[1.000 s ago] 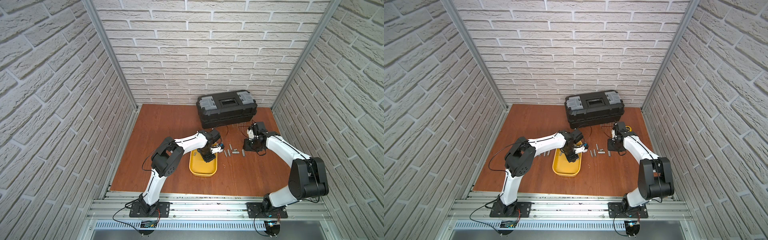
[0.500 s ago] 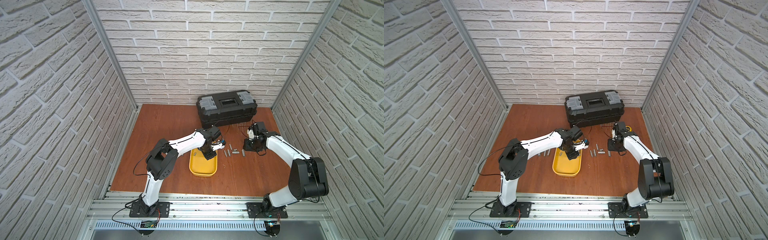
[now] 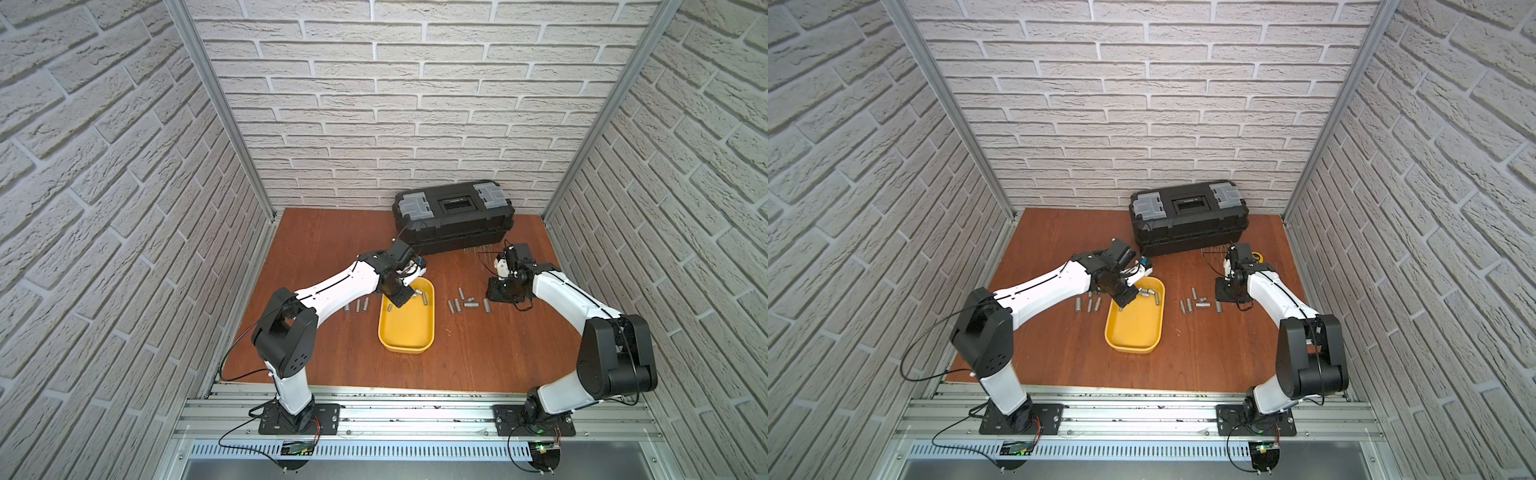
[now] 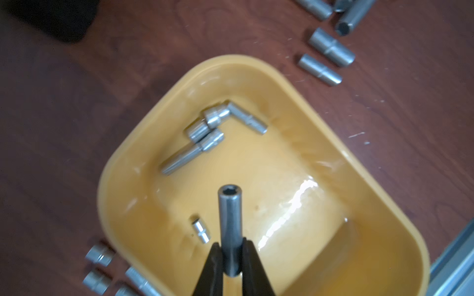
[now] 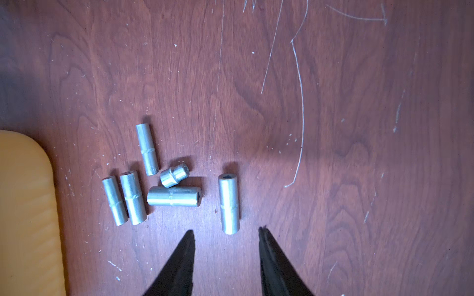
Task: Take out the socket from the storage box
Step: Pick up the socket head from the storage box, then place the socket head at the center of the board.
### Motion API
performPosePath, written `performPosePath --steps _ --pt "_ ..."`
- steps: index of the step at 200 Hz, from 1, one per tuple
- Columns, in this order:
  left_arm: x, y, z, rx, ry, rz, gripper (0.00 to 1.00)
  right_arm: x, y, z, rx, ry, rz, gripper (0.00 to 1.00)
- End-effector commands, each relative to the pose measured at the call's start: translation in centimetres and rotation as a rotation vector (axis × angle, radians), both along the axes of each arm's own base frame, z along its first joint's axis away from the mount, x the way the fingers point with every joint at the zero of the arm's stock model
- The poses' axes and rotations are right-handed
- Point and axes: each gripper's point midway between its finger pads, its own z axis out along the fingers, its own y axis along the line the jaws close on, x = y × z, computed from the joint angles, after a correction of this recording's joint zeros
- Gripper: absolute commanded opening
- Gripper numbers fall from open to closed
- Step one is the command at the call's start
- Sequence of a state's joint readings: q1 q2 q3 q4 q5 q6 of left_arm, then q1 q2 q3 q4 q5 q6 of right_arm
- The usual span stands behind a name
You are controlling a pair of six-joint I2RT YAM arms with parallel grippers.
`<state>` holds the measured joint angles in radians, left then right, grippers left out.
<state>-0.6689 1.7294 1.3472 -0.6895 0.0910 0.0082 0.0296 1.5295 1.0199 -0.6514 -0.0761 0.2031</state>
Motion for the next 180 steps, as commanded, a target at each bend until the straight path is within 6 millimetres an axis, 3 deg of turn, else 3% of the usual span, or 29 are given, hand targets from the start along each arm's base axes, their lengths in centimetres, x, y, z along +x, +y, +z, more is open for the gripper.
performPosePath --steps 1,31,53,72,99,180 --pt "2.2 3.4 1.4 -0.034 -0.048 0.185 0.06 -0.2 0.0 0.4 0.014 -0.014 -0.002 0.43" --pt "3.8 9.1 0.5 -0.015 0.001 0.394 0.06 -0.2 0.2 0.4 0.021 -0.014 0.001 0.42" --pt "4.1 13.4 -1.7 0.054 0.081 0.54 0.06 -0.4 0.3 0.2 0.026 -0.009 0.003 0.42" --pt "4.1 15.7 -3.7 0.081 0.151 0.612 0.07 -0.5 0.2 0.1 0.023 -0.007 0.003 0.42" --pt "4.6 17.5 -5.3 0.067 0.202 0.67 0.06 -0.6 0.2 0.1 0.022 -0.006 0.004 0.42" --pt "6.6 18.9 -7.5 0.089 0.248 0.682 0.07 -0.7 0.2 -0.1 0.023 -0.001 0.002 0.42"
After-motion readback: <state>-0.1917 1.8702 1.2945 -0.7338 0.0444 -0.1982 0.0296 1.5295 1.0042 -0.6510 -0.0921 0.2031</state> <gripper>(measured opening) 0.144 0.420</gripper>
